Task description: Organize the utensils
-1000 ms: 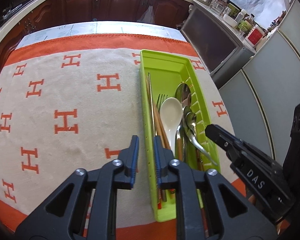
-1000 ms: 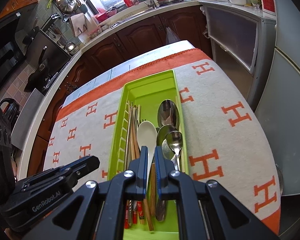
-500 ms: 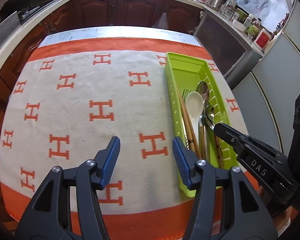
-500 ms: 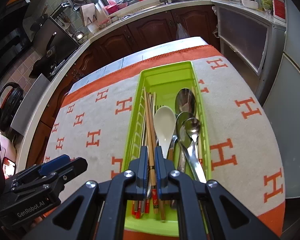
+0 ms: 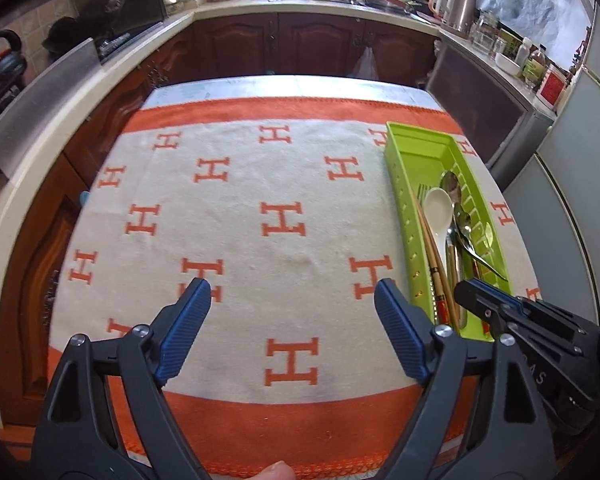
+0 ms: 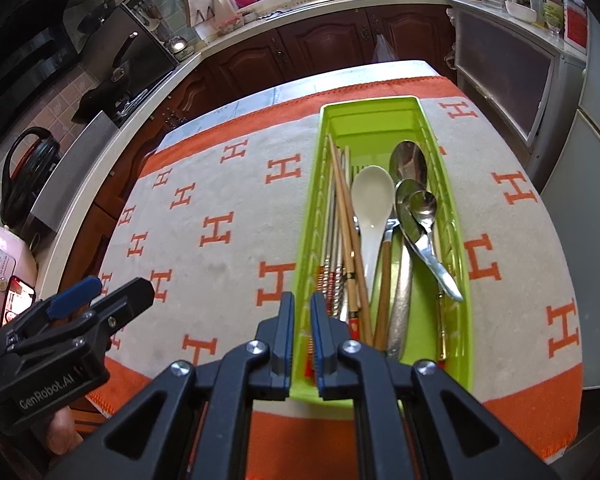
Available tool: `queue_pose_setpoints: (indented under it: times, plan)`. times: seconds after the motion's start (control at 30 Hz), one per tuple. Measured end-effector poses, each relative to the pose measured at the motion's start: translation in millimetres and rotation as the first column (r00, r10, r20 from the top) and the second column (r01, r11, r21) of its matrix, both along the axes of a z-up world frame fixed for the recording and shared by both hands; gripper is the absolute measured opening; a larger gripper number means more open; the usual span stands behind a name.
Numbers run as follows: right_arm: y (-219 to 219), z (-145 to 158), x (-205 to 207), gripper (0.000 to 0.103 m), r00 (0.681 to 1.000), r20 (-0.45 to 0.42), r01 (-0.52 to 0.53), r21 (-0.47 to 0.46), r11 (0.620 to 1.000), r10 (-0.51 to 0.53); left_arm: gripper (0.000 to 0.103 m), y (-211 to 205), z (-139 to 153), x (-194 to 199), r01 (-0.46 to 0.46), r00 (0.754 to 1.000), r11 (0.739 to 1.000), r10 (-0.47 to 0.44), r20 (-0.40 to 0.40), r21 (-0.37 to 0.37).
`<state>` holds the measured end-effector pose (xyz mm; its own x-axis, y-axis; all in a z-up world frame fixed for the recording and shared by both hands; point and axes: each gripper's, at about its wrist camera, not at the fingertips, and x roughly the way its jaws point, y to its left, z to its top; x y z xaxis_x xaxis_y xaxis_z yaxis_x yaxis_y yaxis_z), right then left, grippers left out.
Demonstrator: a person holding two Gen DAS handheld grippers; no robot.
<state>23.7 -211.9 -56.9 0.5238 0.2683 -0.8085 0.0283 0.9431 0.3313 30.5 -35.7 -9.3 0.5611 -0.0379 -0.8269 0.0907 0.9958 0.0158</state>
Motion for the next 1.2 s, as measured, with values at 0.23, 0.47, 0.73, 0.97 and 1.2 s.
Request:
queue_pose_setpoints:
  times: [0.23, 0.47, 0.73, 0.97, 1.2]
  plan:
    - [21, 33, -10, 0.023, 0.997, 0.067, -0.028, -0.024, 0.999, 0.030, 0.086, 17, 32, -15, -0.057, 0.995, 0.998, 0.054, 0.079, 0.037]
    - [40, 46, -14, 0.023, 0.993, 0.102, -0.058, -0.044, 0.997, 0.062, 0.086, 32, 38, -21, -0.072, 0.996, 0.997, 0.072, 0.061, 0.006]
    - [50, 48, -13, 0.023, 0.991, 0.108, -0.079, -0.043, 0.996, 0.083, 0.086, 38, 35, -22, -0.079, 0.995, 0.997, 0.079, 0.053, -0.003]
    - [50, 49, -15, 0.023, 0.991, 0.112, -0.071, -0.030, 0.997, 0.074, 0.086, 37, 32, -22, -0.073, 0.996, 0.997, 0.073, 0.050, 0.002]
    - [49, 50, -18, 0.023, 0.991, 0.117, -0.065, -0.025, 0.998, 0.068, 0.086, 33, 31, -24, -0.072, 0.996, 0.997, 0.071, 0.058, 0.008]
